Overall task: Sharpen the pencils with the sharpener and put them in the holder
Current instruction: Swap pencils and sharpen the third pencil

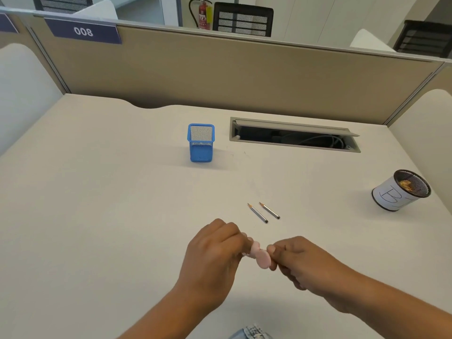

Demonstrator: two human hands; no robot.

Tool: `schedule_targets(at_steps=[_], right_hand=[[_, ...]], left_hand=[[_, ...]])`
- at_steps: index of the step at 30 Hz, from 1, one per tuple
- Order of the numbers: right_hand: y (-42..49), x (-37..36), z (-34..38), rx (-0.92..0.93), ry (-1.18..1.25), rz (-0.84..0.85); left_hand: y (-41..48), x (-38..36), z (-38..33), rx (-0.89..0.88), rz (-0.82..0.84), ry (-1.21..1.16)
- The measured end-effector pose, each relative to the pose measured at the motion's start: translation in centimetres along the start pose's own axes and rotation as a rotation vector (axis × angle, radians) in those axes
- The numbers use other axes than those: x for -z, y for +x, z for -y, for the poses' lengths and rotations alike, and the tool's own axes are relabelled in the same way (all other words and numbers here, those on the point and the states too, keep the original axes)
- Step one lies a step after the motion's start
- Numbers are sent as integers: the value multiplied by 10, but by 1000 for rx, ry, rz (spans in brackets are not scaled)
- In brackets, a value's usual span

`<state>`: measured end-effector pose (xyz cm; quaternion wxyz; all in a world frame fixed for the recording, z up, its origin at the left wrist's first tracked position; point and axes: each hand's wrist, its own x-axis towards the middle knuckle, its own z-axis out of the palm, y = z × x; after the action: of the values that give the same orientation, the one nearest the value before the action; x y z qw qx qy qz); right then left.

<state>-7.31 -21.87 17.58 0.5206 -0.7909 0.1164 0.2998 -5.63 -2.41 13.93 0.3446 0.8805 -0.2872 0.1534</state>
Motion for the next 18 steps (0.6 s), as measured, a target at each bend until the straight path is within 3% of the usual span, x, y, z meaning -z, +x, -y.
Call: schedule_targets(at_steps=[6, 8, 10, 13, 16, 18], right_hand=[[-6, 12, 5, 686, -999, -395], [-3, 17, 4, 859, -1095, -453], [1, 15, 4, 910, -1111, -468], [0, 9, 7, 799, -1010, -456], [2, -1, 14, 388, -662, -347], [2, -3, 17, 49, -236, -195]], left_hand=[[5, 5, -3, 285, 44, -159], [6, 7, -4, 340, 30, -239], [7, 8, -6, 353, 21, -275], [6, 8, -7, 256, -30, -186], [3, 4, -6, 96, -114, 6], [0, -1, -4, -20, -167, 123]])
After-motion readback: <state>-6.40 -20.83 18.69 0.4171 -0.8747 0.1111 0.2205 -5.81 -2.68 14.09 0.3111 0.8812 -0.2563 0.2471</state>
